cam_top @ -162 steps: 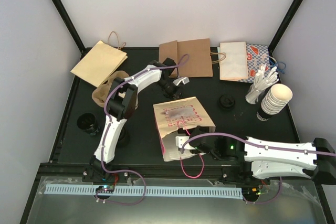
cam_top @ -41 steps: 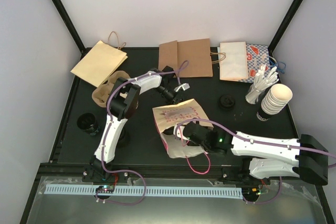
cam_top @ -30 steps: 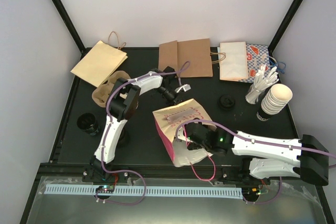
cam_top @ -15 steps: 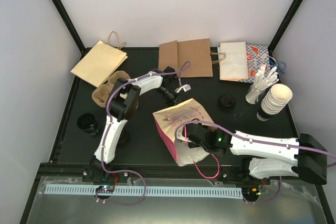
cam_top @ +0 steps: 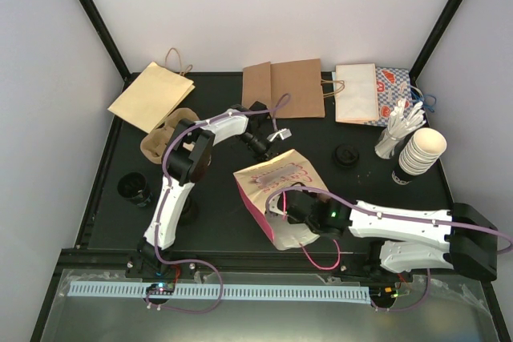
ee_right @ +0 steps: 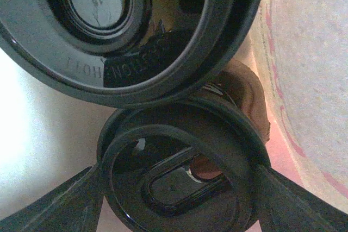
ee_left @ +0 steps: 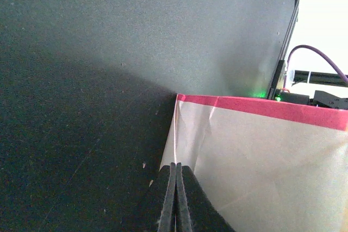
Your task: Pack the takeout coffee
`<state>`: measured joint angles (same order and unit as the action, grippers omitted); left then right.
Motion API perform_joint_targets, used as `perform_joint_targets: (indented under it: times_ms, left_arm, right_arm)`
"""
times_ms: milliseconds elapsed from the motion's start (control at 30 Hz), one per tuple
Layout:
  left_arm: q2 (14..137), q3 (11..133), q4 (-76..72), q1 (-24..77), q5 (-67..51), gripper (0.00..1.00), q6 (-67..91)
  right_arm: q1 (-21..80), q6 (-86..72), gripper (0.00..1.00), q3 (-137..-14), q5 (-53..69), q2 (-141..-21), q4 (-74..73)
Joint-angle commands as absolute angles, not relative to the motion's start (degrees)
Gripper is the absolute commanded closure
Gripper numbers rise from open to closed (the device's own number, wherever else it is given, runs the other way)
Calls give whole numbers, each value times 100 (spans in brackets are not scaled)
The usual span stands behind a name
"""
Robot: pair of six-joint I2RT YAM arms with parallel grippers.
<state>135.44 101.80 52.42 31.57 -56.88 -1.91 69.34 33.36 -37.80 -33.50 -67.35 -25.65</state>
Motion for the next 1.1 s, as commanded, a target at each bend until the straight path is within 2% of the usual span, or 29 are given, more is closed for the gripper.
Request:
perform_joint_targets:
  times_ms: [0, 1067]
  left_arm:
    - [13425, 10195, 5396, 3320, -6255, 98, -307]
    - [13387, 10152, 5537, 3384, -6284, 98, -465]
  right_arm:
    - [6883, 3300, 24, -3652, -3420, -6921, -2546]
    - [6618, 3087, 26, -3751, -2947, -7554, -2742]
